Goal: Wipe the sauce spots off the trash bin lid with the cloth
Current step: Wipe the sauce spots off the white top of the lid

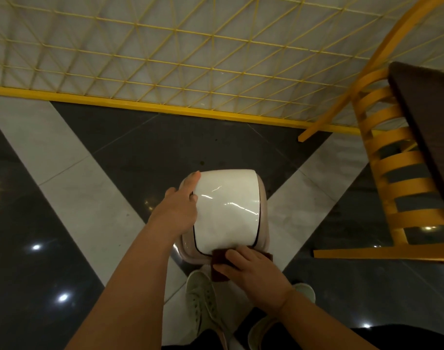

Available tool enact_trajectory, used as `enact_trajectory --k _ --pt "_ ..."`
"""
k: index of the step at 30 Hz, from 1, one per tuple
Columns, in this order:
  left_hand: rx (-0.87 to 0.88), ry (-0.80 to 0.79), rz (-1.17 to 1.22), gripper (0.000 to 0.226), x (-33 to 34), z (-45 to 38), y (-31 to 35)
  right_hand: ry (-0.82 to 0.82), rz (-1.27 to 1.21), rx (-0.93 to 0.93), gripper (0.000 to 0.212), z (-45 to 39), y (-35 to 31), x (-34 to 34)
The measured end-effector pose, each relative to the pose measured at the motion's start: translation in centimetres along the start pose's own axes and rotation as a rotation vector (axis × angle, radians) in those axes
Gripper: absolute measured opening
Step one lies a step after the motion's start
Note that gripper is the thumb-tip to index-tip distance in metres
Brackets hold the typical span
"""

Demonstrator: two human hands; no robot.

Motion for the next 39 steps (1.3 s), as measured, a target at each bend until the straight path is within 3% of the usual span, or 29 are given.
enact_trajectory --k 4,6,10,13,17,23,28,39 --pt "0.005 -0.008 0.021 0.052 0.3 -0.1 -0.4 -0.028 0.067 0.103 0.057 2.5 2.7 -2.4" --pt "0.005 -0.022 0.027 0.052 0.5 -0.1 -0.4 0.112 0.042 0.305 0.054 3.6 3.7 -3.2" --pt "0.003 -0.011 0.055 0.051 0.8 0.2 -0.2 0.541 -0.206 0.868 0.048 2.0 4.3 -5.8" --pt "0.011 0.012 0.077 0.052 1.0 0.1 -0.1 0.667 -0.373 1.080 0.043 -1.7 5.6 -7.0" --pt "0.006 0.023 0.103 0.054 1.1 -0.2 -0.1 0.538 -0.385 1.029 0.040 -4.5 6.3 -5.9" --pt "-0.004 0.050 0.138 0.054 1.2 -0.5 0.4 0.429 -0.432 1.272 0.036 -1.0 6.7 -1.9" --pt "-0.024 0.072 0.234 0.058 1.7 -1.2 1.3 0.455 -0.452 1.354 0.041 -1.9 7.9 -2.0" --pt "-0.047 0.225 0.274 0.054 1.6 -3.0 3.0 0.432 -0.423 1.344 0.039 -4.4 10.7 -2.3"
Point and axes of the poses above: each hand's wrist, its own z-axis away from the middle knuckle, its own x-axis out of the palm, y = z × x, the point moved 1 cm from there along -z, towards the middle knuckle, and after that the axes turned 13 degrees about y, right-handed, at the moved point
